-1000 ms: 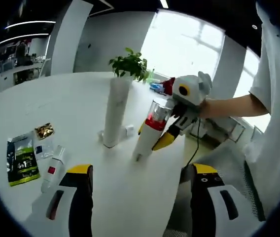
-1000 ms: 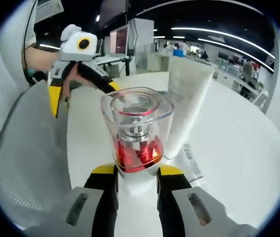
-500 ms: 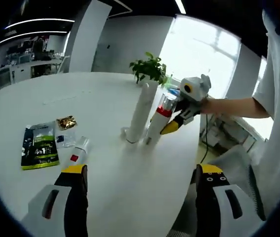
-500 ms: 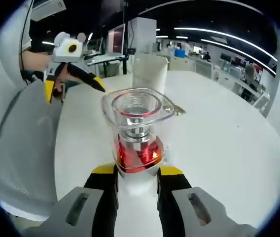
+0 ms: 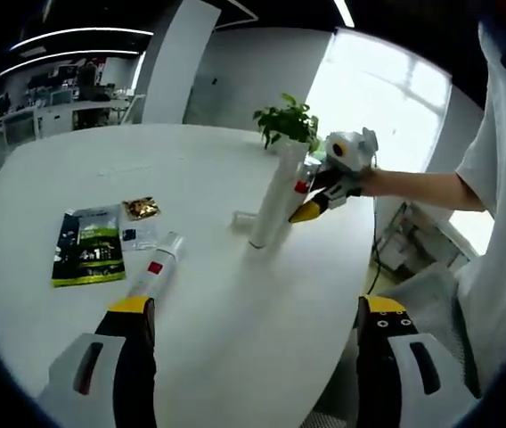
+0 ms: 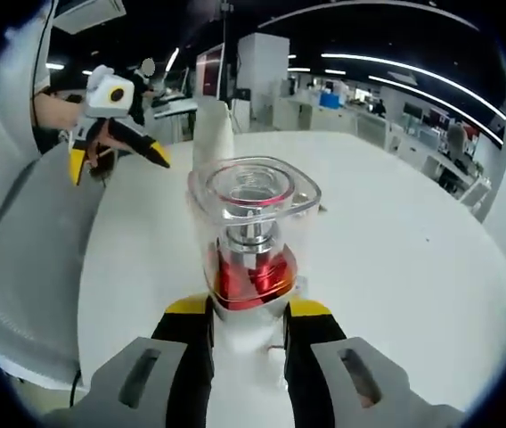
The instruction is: Arrange the skincare products in the storage area until every visible bottle or jar stands upright without overlapping.
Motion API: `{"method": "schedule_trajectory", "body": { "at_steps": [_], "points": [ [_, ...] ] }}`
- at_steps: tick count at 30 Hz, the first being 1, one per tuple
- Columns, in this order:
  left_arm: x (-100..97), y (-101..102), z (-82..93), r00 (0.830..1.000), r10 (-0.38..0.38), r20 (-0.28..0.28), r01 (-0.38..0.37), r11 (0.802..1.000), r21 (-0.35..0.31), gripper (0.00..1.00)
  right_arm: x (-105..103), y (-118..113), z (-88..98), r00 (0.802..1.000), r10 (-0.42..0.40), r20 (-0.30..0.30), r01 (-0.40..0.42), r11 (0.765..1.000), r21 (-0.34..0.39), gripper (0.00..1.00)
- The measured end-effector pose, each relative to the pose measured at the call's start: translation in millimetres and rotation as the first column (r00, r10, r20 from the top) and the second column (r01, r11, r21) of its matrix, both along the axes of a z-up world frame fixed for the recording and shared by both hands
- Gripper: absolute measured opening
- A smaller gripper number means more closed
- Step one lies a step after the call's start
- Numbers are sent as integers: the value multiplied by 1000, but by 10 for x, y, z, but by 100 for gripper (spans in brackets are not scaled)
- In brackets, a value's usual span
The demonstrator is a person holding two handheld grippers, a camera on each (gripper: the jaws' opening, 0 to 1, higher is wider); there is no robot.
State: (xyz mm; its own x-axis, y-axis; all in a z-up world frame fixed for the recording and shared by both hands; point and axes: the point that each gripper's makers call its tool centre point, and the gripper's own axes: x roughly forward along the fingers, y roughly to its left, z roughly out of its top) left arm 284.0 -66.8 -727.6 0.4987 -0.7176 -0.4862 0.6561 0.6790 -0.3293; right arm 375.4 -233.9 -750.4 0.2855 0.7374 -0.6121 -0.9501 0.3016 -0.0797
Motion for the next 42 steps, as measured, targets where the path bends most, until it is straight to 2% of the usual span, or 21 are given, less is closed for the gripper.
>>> {"method": "schedule_trajectory", "body": {
  "at_steps": [2,4,5,6,9,11,12,13,15,16,17,20,21,23,24,25,28,31,33,37,42],
  "points": [
    [5,9,-13,1000,1,-2,-1,1000,-1,87,-3,-6,-16,1000,7,-1,-7,1000,-14,29],
    [5,6,-20,1000,1,-3,-1,1000,-1,87,-35,-99,-139,999,52,10,-51,992,-111,25],
    [6,4,-24,1000,1,-4,-1,1000,0,87,-38,-62,-135,999,37,4,-37,996,-86,25],
    [9,7,-31,1000,0,-4,0,1000,0,86,-49,-89,-184,1000,15,-22,-17,995,-98,24],
    [18,8,-39,1000,0,-4,0,1000,-2,87,-57,-134,-283,1000,14,-23,-16,993,-119,23],
    [16,-2,-27,1000,-1,-3,1,1000,-4,87,-64,-172,-310,1000,-5,-21,2,991,-131,16],
    [10,-10,-20,1000,-2,-3,2,1000,-4,87,-77,-163,-288,999,-12,-37,8,994,-109,16],
    [5,-7,-23,1000,-2,-3,2,1000,-1,87,-98,-120,-261,996,-36,-84,32,998,-48,21],
    [-2,7,-40,1000,-2,-7,2,1000,4,87,-135,2,-168,994,-27,-108,30,999,24,33],
    [-4,9,-43,1000,-1,-8,1,1000,6,87,-123,0,-166,994,-31,-100,32,999,9,40],
    [-4,10,-45,1000,0,-8,0,1000,7,87,-105,12,-168,994,-41,-100,42,999,4,42],
    [-10,-1,-46,1000,0,-9,0,1000,3,87,6,130,-61,990,-93,-107,104,990,98,41],
    [-12,-5,-49,1000,-2,-10,2,1000,3,87,14,167,-42,990,-95,-108,107,988,110,40],
    [-9,-4,-54,1000,-3,-9,3,1000,5,87,59,137,-72,993,-89,-75,95,992,81,31],
    [-11,-11,-49,1000,-3,-9,3,1000,4,87,75,111,-90,996,-71,-52,74,996,55,31],
    [-14,-22,-36,1000,-2,-8,2,1000,2,87,62,150,-73,995,-76,-62,80,994,69,31],
    [-17,-9,-25,1000,-1,-6,1,1000,1,87,49,138,-83,997,-18,-70,24,997,74,31],
    [-30,8,-37,1000,1,-11,-1,1000,8,87,-15,134,-86,993,96,-75,-91,994,63,30],
    [-36,18,-43,1000,3,-14,-3,1000,10,86,-50,126,-83,982,173,-78,-168,984,67,30],
    [-39,20,-52,1000,3,-18,-3,1000,14,86,-73,105,-83,958,276,-74,-272,960,62,30],
    [-31,-4,-61,1000,-1,-22,2,1000,15,87,-56,69,-100,937,340,-76,-337,940,51,30]
  ]
}}
